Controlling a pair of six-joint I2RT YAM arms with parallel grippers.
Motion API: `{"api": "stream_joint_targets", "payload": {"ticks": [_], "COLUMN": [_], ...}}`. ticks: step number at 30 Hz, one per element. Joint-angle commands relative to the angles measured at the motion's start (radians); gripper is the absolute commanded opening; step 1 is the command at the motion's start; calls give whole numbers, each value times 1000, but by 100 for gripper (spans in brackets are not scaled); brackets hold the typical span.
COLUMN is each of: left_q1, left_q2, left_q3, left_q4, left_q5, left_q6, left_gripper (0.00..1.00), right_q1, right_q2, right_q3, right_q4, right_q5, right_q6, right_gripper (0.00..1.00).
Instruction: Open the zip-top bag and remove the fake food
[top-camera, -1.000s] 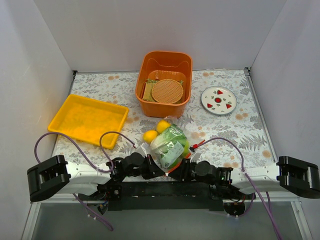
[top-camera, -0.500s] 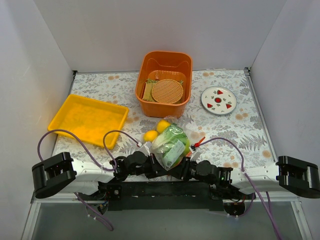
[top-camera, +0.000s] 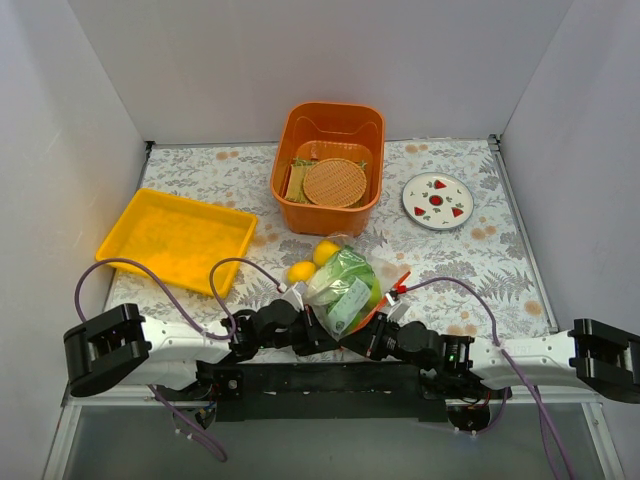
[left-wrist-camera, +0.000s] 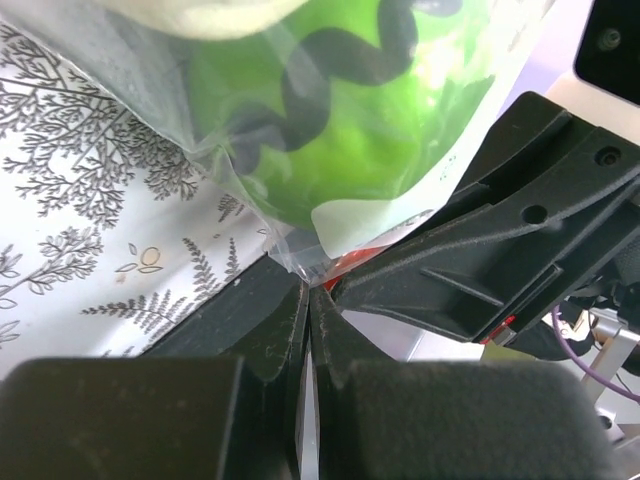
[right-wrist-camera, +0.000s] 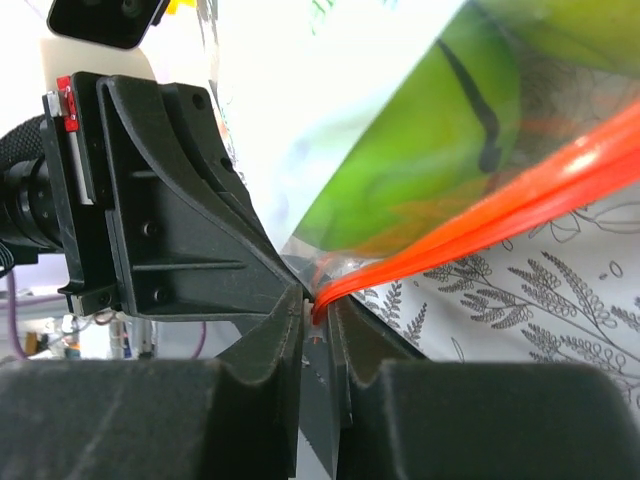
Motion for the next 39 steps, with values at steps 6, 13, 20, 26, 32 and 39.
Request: {"api": "stream_joint_targets", "payload": {"ticks": [6, 13, 20, 26, 32, 39], "left_q1": [-6, -6, -6, -6, -6, -11], "left_q2": [-47, -53, -93, -137, -188, -61], "left_q3": [35, 51, 65, 99, 152, 170], "left_q4": [-236, -328, -450, -541, -468, -238], "left_q5": [-37, -40, -61, -55, -35, -8], "left_q6": [-87, -104, -109, -90, 11, 34], "left_gripper": [0, 0, 0, 0, 0, 42], "right_q1": [8, 6, 6, 6, 6, 6], "right_q2": [-221, -340, -526, -698, -726, -431], "right_q3": [-140, -127, -98, 34, 138, 140], "right_q4": [-124, -336, -636, -971, -1064, -749], "right_q5": [117, 172, 263, 405, 446, 271], "right_q6": [110, 145, 197, 207, 113, 43], "right_gripper": [7, 9, 10, 11, 14, 12]}}
